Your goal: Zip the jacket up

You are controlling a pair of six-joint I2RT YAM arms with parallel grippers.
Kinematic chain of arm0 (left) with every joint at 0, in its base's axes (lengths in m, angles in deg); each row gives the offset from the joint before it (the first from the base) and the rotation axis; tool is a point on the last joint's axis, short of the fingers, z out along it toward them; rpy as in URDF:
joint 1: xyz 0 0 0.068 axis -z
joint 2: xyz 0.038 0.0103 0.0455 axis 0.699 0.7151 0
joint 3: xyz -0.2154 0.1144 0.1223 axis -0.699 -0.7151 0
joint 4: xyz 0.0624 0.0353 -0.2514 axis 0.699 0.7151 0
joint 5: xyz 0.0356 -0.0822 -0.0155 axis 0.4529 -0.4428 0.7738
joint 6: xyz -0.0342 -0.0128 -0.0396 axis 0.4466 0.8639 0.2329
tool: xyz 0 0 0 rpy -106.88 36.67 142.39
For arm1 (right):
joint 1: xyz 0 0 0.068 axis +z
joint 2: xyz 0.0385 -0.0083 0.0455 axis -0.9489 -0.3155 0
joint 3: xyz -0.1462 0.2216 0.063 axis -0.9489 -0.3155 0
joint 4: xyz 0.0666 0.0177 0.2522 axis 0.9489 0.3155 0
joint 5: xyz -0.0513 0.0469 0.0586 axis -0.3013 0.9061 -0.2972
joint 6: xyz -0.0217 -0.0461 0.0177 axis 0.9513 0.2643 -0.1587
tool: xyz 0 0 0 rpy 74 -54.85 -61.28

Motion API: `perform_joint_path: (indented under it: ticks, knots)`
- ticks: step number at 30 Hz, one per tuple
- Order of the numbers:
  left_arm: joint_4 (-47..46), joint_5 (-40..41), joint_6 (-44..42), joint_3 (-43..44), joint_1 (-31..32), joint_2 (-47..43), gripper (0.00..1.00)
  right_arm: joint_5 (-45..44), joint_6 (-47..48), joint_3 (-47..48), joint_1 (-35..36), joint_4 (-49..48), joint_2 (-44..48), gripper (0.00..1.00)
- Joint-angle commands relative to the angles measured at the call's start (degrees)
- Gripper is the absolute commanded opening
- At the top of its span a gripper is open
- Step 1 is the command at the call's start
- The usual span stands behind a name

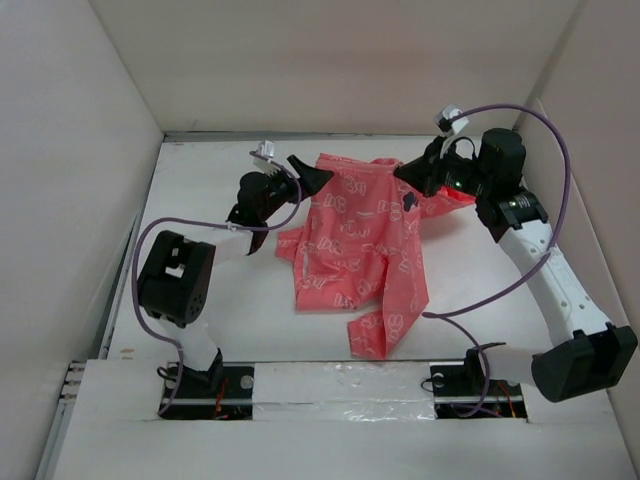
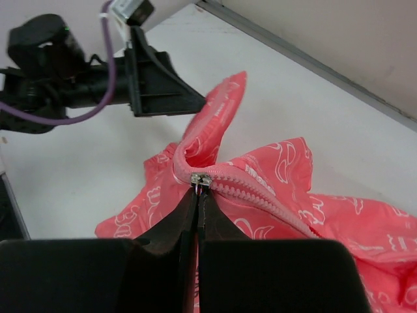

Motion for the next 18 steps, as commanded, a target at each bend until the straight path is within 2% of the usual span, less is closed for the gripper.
perform_joint_path:
  ticks: [1, 7, 9, 11, 13, 16, 17, 18]
  knots:
    - [-10.4, -3.9, 1.8, 2.8, -0.3, 1.5, 0.99, 4.7, -0.3, 0.2, 1.2, -6.9, 2.0, 0.00]
    - [-27.4, -7.8, 9.5, 1.6, -0.3, 4.9, 0.99, 6.5, -2.4, -1.4, 1.2, -8.5, 2.0, 0.00]
    - [-35.8, -8.9, 13.8, 0.6, -0.3, 6.2, 0.99, 6.6, -2.5, -2.2, 1.2, -8.8, 1.9, 0.00]
    - [-40.6, -10.0, 16.7, 0.1, -0.3, 7.3, 0.99, 6.7, -2.8, -2.9, 1.2, -9.6, 2.0, 0.00]
    - [-40.8, -12.0, 16.9, 0.6, 0.3, 7.9, 0.98, 7.0, -3.3, -3.6, 1.2, -10.4, 1.9, 0.00]
    - [-42.0, -12.4, 15.9, -0.1, 0.9, 7.9, 0.71, 7.4, -3.7, -3.7, 1.2, -11.0, 1.4, 0.00]
    - [-43.9, -12.2, 16.0, -1.7, 0.9, 6.8, 0.47, 7.4, -3.8, -3.6, 1.2, -10.9, 1.3, 0.00]
    - [-44.3, -12.1, 16.0, -2.5, 0.9, 6.1, 0.28, 7.3, -3.7, -3.7, 1.2, -10.7, 1.3, 0.00]
